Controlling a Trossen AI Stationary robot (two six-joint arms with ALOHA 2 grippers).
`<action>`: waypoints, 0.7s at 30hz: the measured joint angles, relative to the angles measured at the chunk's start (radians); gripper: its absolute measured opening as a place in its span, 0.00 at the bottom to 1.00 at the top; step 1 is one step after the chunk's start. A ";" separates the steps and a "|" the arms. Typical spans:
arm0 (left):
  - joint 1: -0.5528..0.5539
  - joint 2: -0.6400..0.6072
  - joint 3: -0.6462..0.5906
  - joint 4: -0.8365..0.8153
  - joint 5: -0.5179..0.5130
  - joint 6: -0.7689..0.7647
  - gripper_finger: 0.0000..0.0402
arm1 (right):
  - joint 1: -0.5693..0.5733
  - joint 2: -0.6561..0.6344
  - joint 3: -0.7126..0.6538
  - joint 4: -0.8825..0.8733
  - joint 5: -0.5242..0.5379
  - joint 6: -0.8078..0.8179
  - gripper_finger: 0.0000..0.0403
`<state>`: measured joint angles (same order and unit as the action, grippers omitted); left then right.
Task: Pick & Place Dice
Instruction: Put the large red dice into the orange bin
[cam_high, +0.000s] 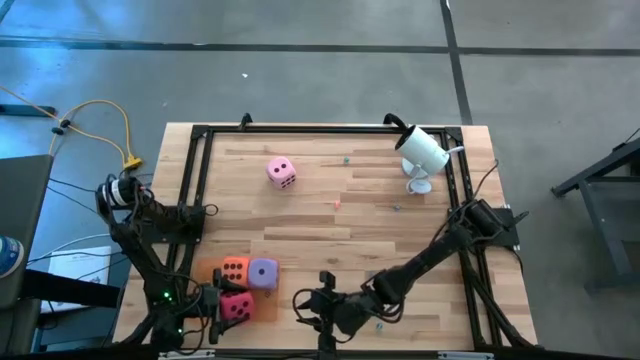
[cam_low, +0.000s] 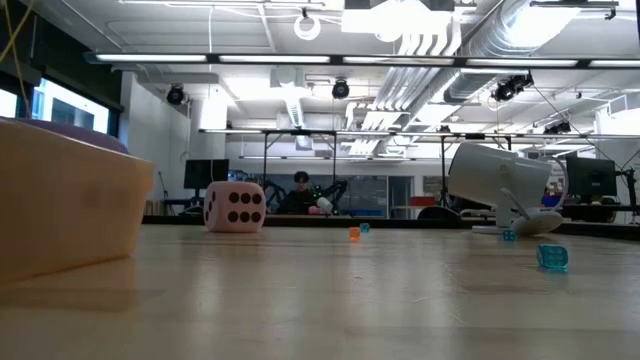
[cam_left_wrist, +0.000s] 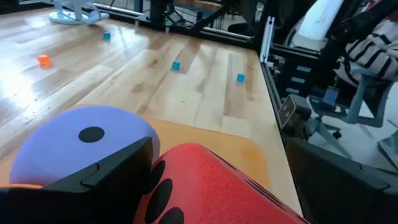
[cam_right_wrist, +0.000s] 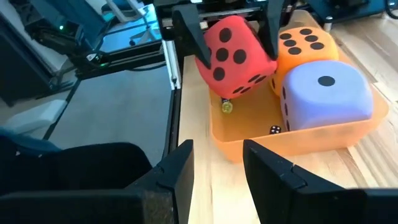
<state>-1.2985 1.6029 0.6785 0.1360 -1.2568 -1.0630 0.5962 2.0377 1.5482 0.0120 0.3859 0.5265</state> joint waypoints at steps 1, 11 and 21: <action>0.002 0.003 0.000 0.000 -0.003 0.000 0.88 | -0.003 0.000 0.000 0.000 -0.005 -0.001 0.31; 0.048 0.007 0.000 0.034 -0.006 0.015 0.88 | -0.014 0.025 0.000 0.155 -0.006 -0.113 0.31; 0.059 0.006 0.000 0.215 -0.136 0.113 0.88 | -0.115 0.187 -0.001 0.553 -0.172 -0.371 0.31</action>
<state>-1.2396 1.6093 0.6788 0.3513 -1.3925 -0.9502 0.4816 2.2250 1.5471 0.5648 0.2138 0.1554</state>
